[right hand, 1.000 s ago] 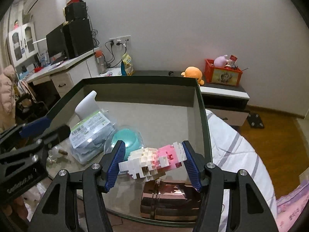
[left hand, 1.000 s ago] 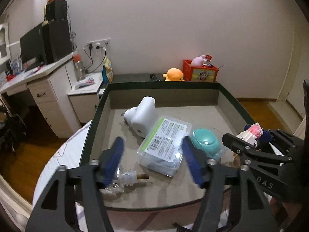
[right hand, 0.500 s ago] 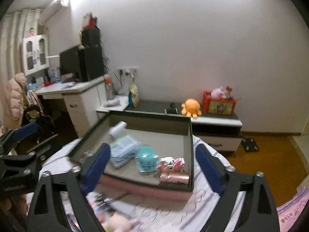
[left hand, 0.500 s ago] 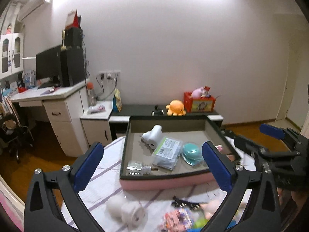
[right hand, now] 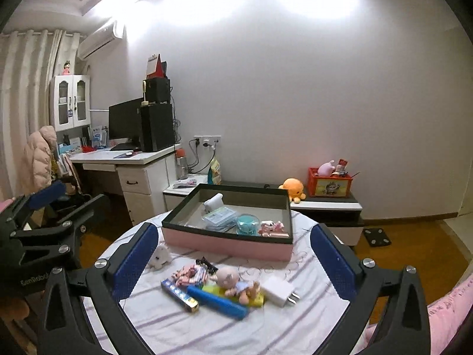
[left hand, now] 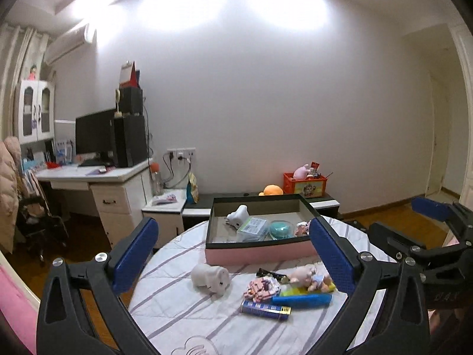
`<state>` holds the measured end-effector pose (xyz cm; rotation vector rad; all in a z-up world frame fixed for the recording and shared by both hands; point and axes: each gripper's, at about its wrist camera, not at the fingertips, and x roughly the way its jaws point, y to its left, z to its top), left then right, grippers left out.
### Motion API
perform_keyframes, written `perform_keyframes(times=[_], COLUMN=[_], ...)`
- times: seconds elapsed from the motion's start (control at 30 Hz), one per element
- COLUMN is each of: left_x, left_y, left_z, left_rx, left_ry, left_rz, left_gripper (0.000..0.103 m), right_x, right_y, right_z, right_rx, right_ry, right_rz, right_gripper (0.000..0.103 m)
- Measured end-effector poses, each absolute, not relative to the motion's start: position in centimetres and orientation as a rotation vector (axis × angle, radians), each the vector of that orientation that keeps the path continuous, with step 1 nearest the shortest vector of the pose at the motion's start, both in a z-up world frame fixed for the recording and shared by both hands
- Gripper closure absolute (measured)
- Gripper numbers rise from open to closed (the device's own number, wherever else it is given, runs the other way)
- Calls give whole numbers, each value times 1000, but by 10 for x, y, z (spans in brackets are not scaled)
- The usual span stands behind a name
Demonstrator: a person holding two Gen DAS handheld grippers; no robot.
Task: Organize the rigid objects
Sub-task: 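Withdraw both tools back over the bed, then reach the right tool to the white plug charger and close on it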
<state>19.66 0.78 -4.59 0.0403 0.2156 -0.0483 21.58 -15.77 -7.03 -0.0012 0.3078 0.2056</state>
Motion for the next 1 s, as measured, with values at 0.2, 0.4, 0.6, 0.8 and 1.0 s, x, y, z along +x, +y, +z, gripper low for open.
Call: perform_keyframes(times=[0.2,0.4,0.6,0.8,1.0], left_x=[164,162,174,202,232], left_y=[3,7,7,15,23], left_z=[-57,-75,-98,-129,-153], left_rx=[72,55,66,31,17], left_ry=[193,244,313,441,538], left_rz=[-13,-39,-42,-50,-26], left_gripper=[0,0,0,0,0], right_x=[182,172,185,211,241], right_y=[-154,-155,-153,-164,-184], right_z=[-80,-97,-121,-151,-177], right_rx=[-25,-26,-18,10,22], right_ry=[283,301,362,456,538], right_rz=[177,176,190,170,122], right_gripper=[0,0,0,0,0])
